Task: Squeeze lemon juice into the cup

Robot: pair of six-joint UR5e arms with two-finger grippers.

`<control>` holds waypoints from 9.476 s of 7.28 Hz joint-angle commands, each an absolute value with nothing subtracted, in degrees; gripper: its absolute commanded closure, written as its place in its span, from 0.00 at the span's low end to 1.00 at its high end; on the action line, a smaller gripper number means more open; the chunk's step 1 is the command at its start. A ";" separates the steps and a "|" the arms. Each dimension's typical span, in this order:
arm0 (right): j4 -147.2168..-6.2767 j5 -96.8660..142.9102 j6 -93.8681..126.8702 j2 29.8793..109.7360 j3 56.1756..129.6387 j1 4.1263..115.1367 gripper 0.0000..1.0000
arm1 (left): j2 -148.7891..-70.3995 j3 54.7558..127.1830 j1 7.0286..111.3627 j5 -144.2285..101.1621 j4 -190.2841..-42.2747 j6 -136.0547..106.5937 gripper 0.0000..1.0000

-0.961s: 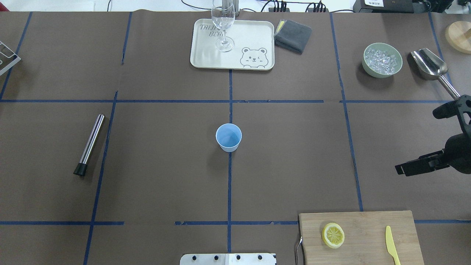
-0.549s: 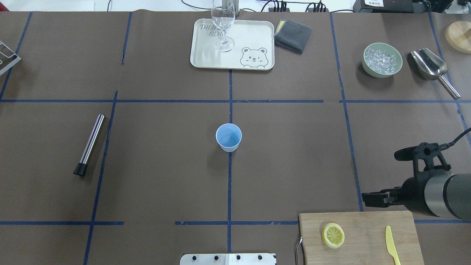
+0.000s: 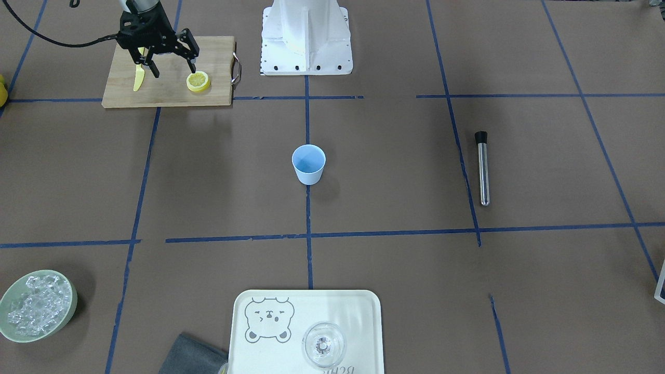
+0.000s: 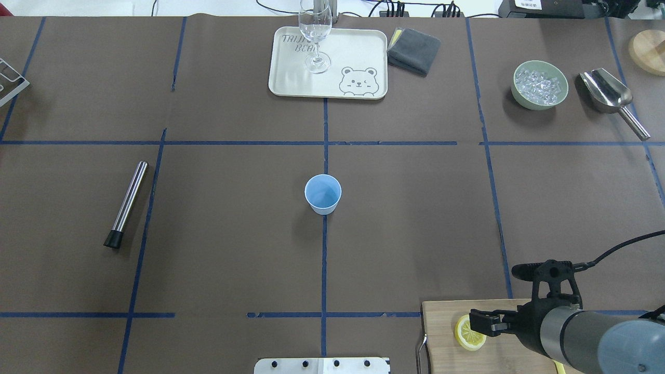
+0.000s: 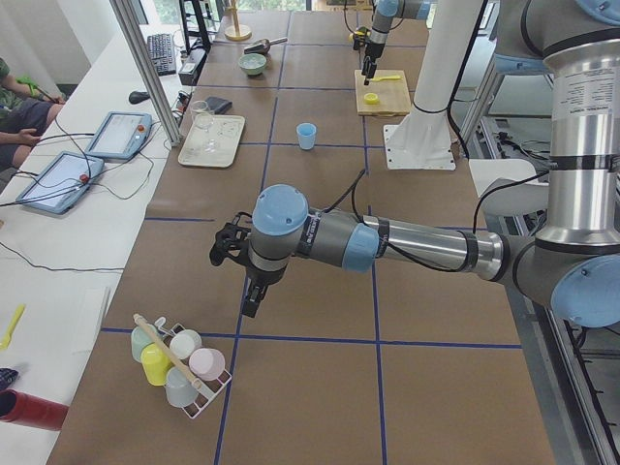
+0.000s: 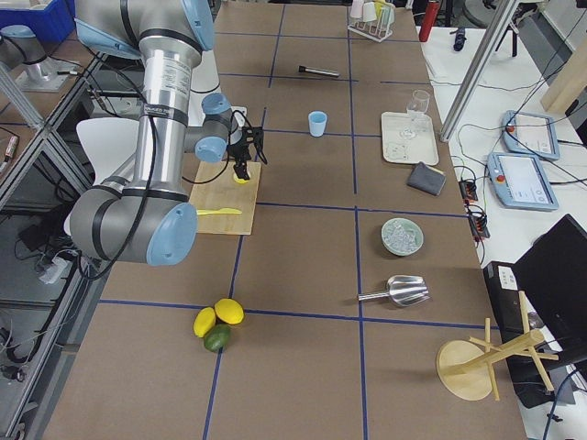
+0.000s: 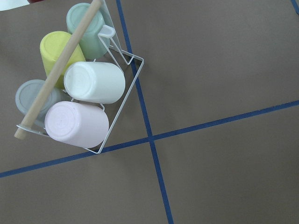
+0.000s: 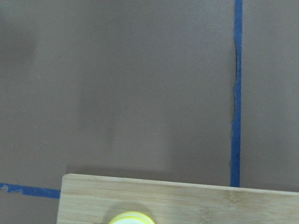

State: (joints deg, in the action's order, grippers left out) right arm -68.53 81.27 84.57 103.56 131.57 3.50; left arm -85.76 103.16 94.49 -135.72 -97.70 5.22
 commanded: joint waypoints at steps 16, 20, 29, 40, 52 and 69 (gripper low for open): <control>-73.74 77.34 87.01 96.85 124.80 -1.76 0.24 | -82.35 106.00 94.83 -135.79 -97.73 5.45 0.00; -73.74 77.43 86.92 96.86 124.98 -1.67 0.94 | -82.35 106.08 94.83 -135.79 -97.73 5.45 0.00; -82.09 79.45 86.92 96.33 136.23 0.87 0.91 | -82.18 105.82 94.83 -135.79 -97.73 5.45 0.00; -106.65 95.35 73.66 39.58 98.94 25.91 0.91 | -82.27 105.64 94.83 -135.79 -97.56 5.45 0.00; -100.81 99.31 68.39 38.66 91.66 28.64 0.00 | -82.35 105.73 94.75 -135.88 -97.56 5.36 0.00; -92.64 125.68 12.39 87.10 103.10 76.11 0.00 | -95.80 97.13 49.66 -109.07 -130.52 -51.07 0.04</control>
State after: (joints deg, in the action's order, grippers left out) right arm -92.97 125.64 12.42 86.67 103.14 75.59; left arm -95.23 98.45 52.24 -110.82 -130.52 -49.30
